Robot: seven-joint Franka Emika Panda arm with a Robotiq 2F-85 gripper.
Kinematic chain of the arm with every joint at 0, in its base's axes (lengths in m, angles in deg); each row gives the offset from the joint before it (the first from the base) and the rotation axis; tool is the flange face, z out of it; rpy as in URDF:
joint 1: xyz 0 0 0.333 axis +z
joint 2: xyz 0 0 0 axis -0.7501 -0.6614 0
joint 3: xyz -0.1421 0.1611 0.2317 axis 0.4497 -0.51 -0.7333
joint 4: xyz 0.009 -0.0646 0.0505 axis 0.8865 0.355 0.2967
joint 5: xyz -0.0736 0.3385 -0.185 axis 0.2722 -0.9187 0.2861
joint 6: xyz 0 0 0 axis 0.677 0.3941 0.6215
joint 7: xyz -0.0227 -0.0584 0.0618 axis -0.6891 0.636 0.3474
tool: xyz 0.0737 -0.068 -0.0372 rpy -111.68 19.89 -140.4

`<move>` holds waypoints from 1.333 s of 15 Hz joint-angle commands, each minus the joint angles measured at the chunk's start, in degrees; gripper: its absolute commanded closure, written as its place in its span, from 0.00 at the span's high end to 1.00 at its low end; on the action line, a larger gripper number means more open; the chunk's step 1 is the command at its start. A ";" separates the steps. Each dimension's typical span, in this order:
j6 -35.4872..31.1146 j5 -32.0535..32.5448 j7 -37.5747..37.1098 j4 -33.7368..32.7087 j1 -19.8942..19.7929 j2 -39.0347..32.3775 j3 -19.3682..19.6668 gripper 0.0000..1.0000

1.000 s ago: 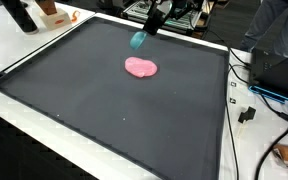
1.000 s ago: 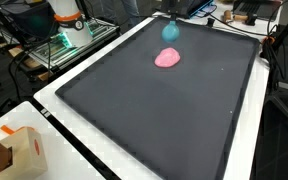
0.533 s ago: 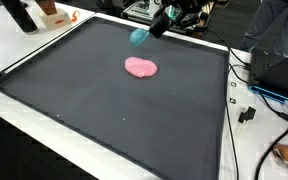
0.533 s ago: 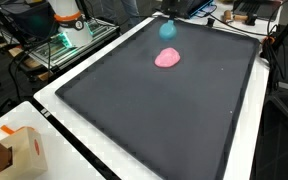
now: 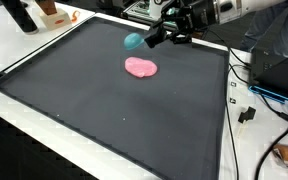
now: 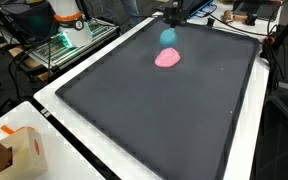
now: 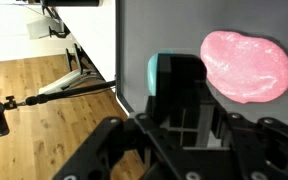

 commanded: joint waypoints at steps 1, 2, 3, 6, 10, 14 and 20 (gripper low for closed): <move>4.67 3.05 -3.49 -3.47 2.38 -4.84 1.31 0.26; 5.59 3.56 -4.22 -4.03 2.73 -5.71 1.49 0.26; 6.31 4.12 -4.91 -4.49 3.02 -6.56 1.70 0.26; 8.51 5.75 -7.13 -5.50 3.74 -8.62 2.09 0.26; 10.47 6.62 -9.21 -6.64 4.07 -10.64 2.18 0.26; 11.51 7.23 -10.53 -7.61 4.01 -11.97 2.38 0.26; 11.86 8.35 -9.53 -8.02 3.63 -12.81 2.62 0.26</move>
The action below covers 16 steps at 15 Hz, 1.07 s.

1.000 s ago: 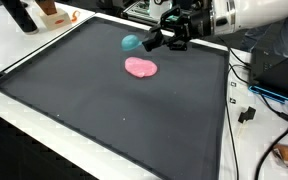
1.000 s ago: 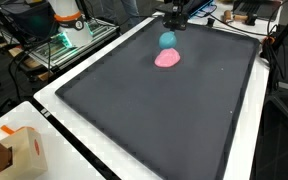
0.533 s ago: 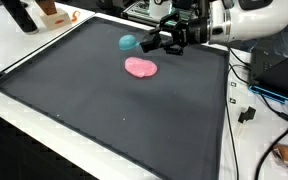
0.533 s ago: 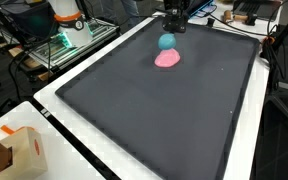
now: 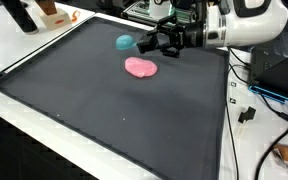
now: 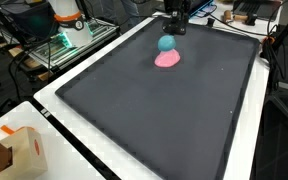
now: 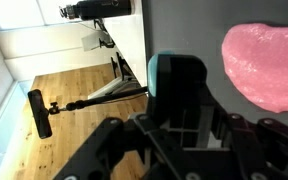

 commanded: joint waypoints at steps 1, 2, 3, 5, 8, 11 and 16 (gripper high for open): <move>1.09 2.19 0.54 -0.69 0.33 -1.07 0.22 0.26; 0.80 2.53 0.77 -0.58 0.20 -1.00 0.18 0.26; 0.48 2.71 1.06 -0.45 0.00 -0.87 0.08 0.26; 0.09 3.02 1.52 -0.21 -0.27 -0.59 -0.02 0.26; -0.80 3.35 2.77 0.21 -0.81 -0.04 -0.26 0.26; -1.75 3.32 3.85 0.70 -1.38 0.59 -0.39 0.26; -4.35 2.81 5.59 1.79 -2.60 2.20 -0.45 0.26</move>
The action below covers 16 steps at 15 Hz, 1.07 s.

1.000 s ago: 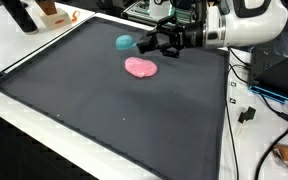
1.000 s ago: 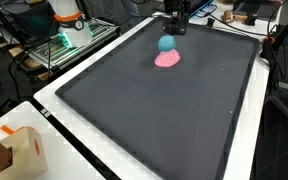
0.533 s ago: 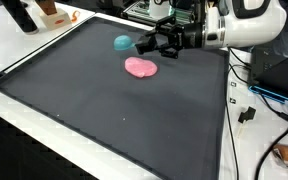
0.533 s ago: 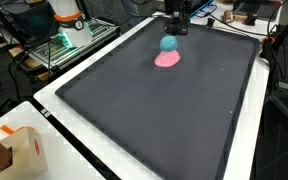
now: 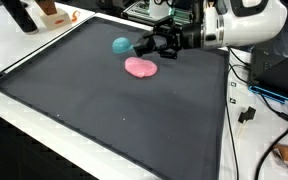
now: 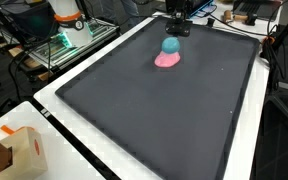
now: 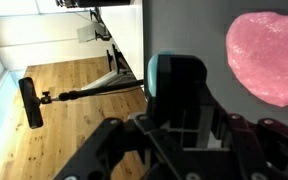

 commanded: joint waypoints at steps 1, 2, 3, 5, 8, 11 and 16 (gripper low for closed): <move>-2.75 0.68 1.70 2.36 -1.62 2.45 -0.51 0.26; -3.46 0.41 1.88 2.67 -1.99 2.97 -0.58 0.26; -4.06 0.27 1.99 2.95 -2.30 3.49 -0.59 0.26; -5.62 -0.11 2.24 3.65 -3.04 4.66 -0.62 0.26; -8.53 -1.10 2.62 5.28 -4.41 7.01 -0.83 0.26; -12.89 -2.66 2.87 7.45 -6.13 10.13 -1.17 0.26; -22.38 -7.23 4.10 11.87 -9.21 16.55 -1.30 0.26</move>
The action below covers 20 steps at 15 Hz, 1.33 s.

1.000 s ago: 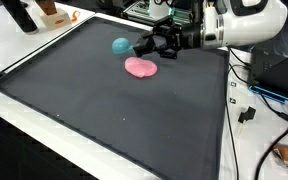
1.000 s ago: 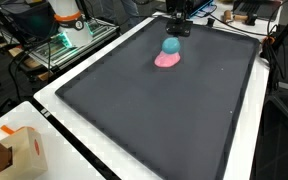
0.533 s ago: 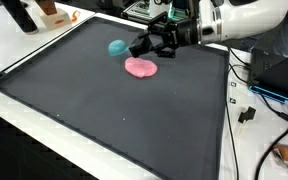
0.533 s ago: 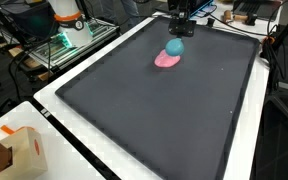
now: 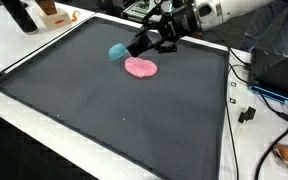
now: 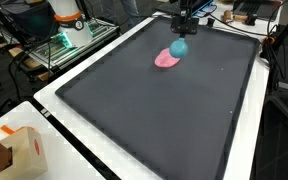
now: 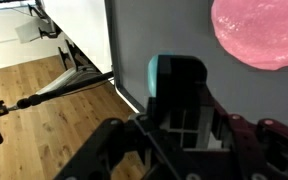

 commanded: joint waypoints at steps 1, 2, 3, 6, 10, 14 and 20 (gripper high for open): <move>-7.81 -5.03 2.16 6.24 -3.12 7.29 -0.67 0.26; -9.76 -6.44 2.74 7.17 -3.66 8.67 -0.52 0.26; -12.02 -8.10 3.59 8.30 -4.37 10.28 -0.38 0.26; -17.87 -13.23 6.41 11.51 -6.16 14.82 0.31 0.26; -23.97 -21.15 11.72 15.52 -8.05 20.12 1.49 0.26; -29.68 -30.05 17.14 19.49 -9.53 25.17 3.03 0.26; -33.14 -41.85 25.21 23.57 -10.96 31.39 4.55 0.26</move>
